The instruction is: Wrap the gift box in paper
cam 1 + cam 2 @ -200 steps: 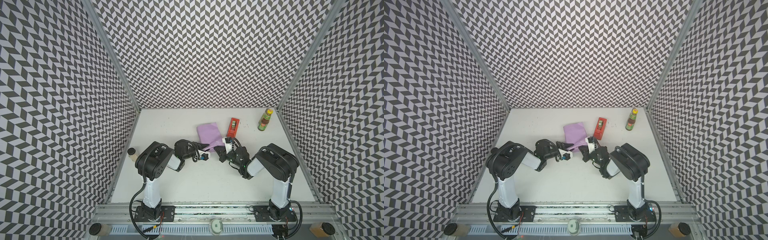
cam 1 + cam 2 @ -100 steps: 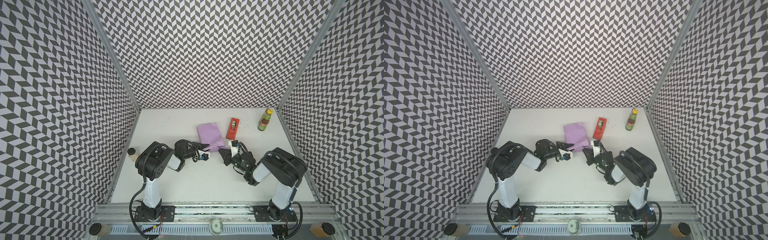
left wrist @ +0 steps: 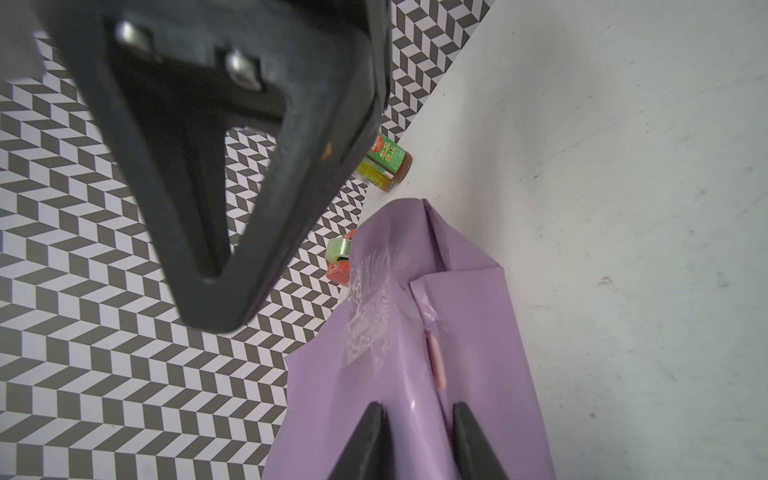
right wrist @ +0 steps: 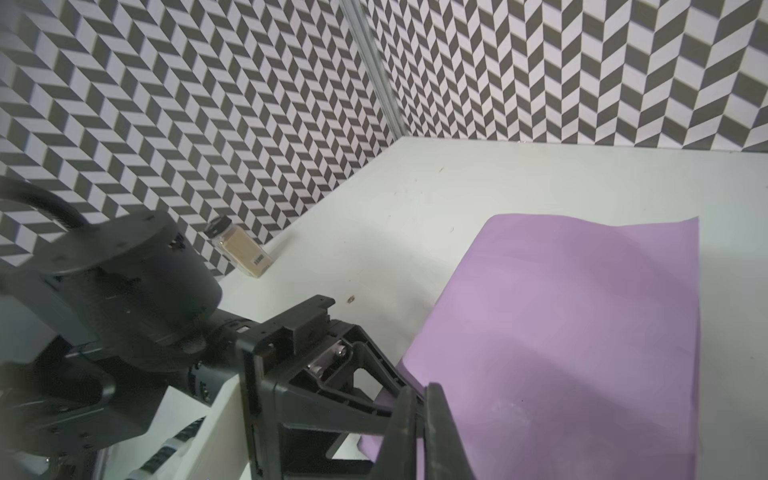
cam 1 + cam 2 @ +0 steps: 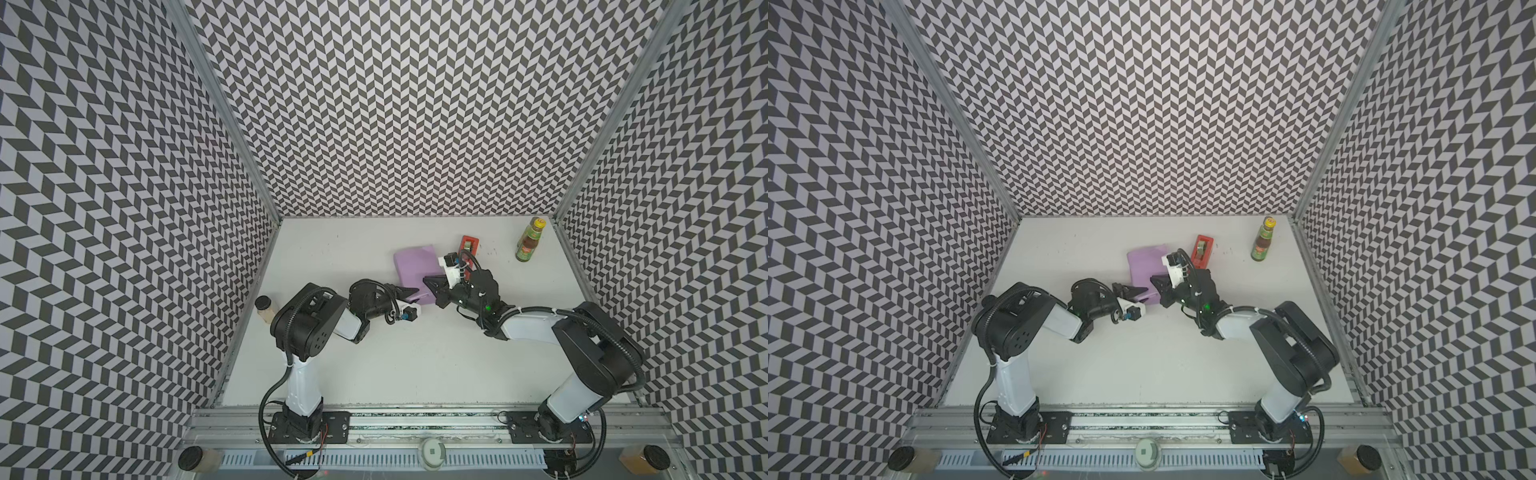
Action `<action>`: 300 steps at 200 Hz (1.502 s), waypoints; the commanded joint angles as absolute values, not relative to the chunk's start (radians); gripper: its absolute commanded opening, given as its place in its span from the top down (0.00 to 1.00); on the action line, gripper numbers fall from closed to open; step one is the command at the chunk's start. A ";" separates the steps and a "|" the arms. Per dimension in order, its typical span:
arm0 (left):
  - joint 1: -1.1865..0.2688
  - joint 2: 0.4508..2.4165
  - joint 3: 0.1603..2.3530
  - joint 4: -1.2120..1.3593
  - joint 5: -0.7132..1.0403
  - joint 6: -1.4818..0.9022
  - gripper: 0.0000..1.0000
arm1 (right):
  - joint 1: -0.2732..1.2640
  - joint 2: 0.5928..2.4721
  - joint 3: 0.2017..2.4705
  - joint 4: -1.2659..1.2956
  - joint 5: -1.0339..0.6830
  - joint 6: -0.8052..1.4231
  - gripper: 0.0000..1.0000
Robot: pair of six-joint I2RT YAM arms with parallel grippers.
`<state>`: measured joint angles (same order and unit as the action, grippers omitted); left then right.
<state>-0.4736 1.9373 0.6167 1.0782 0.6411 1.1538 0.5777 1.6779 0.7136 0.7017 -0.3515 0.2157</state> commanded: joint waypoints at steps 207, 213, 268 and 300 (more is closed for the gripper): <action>-0.497 1.682 0.607 0.842 0.659 1.007 0.25 | 0.365 1.572 0.892 0.305 -0.406 0.185 0.65; -0.496 1.641 0.597 0.834 0.657 0.967 0.24 | 0.365 1.591 0.920 0.277 -0.415 0.186 0.64; -0.554 1.364 0.648 0.571 0.329 0.072 0.31 | 0.370 1.704 1.033 0.147 -0.416 0.257 0.23; -0.535 1.386 0.721 0.332 0.126 -0.454 0.30 | 0.383 1.803 1.123 0.092 -0.471 0.263 0.13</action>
